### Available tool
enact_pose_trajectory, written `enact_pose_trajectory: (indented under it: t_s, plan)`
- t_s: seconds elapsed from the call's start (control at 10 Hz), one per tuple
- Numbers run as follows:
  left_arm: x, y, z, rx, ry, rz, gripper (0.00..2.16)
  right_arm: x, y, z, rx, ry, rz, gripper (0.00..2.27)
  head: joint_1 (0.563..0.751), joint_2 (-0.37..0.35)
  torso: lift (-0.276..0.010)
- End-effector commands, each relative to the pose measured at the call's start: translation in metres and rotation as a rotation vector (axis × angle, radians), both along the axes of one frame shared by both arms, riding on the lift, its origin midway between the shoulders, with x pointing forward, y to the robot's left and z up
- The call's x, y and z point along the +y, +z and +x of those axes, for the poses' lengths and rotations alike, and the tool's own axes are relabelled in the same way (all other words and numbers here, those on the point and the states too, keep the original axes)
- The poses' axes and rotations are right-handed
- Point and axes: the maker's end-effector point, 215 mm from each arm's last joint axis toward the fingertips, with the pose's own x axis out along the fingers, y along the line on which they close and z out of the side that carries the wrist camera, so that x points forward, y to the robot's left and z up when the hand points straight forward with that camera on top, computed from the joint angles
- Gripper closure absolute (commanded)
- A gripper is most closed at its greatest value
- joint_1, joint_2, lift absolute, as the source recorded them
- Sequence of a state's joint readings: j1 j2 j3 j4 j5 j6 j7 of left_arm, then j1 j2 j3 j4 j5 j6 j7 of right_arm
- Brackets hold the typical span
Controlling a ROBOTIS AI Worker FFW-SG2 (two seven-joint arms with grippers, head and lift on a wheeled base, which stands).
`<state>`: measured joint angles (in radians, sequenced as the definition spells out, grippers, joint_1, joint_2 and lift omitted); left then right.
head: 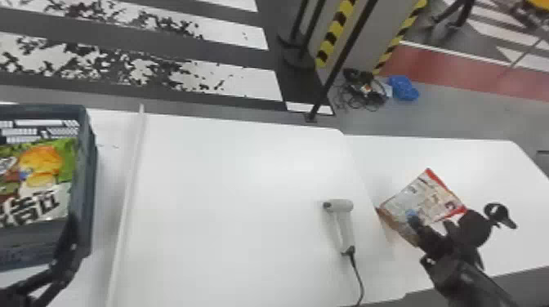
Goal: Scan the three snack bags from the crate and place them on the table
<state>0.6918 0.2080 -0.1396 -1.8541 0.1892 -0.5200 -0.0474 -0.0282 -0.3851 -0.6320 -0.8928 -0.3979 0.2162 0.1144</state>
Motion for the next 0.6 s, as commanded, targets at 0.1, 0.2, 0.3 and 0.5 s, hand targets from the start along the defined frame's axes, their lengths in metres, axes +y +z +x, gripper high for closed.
enact_pose_trajectory:
  t_s: [0.1, 0.2, 0.3, 0.5]
  plan:
    - [-0.004, -0.002, 0.0, 0.008, -0.004, 0.0, 0.07, 0.021, -0.008, -0.008, 0.042, 0.063, 0.016, 0.03, 0.695, -0.35, -0.037]
    - [-0.004, -0.002, 0.001, 0.008, -0.003, -0.001, 0.07, 0.031, 0.001, -0.009, 0.017, 0.087, 0.001, 0.04, 0.695, -0.35, -0.037]
    - [-0.006, -0.003, 0.001, 0.011, -0.004, -0.004, 0.07, 0.038, 0.015, -0.009, -0.022, 0.102, -0.026, 0.04, 0.695, -0.35, -0.037]
    - [-0.009, -0.003, 0.002, 0.014, -0.006, -0.008, 0.07, 0.075, 0.062, -0.004, -0.143, 0.2, -0.067, 0.04, 0.695, -0.35, -0.037]
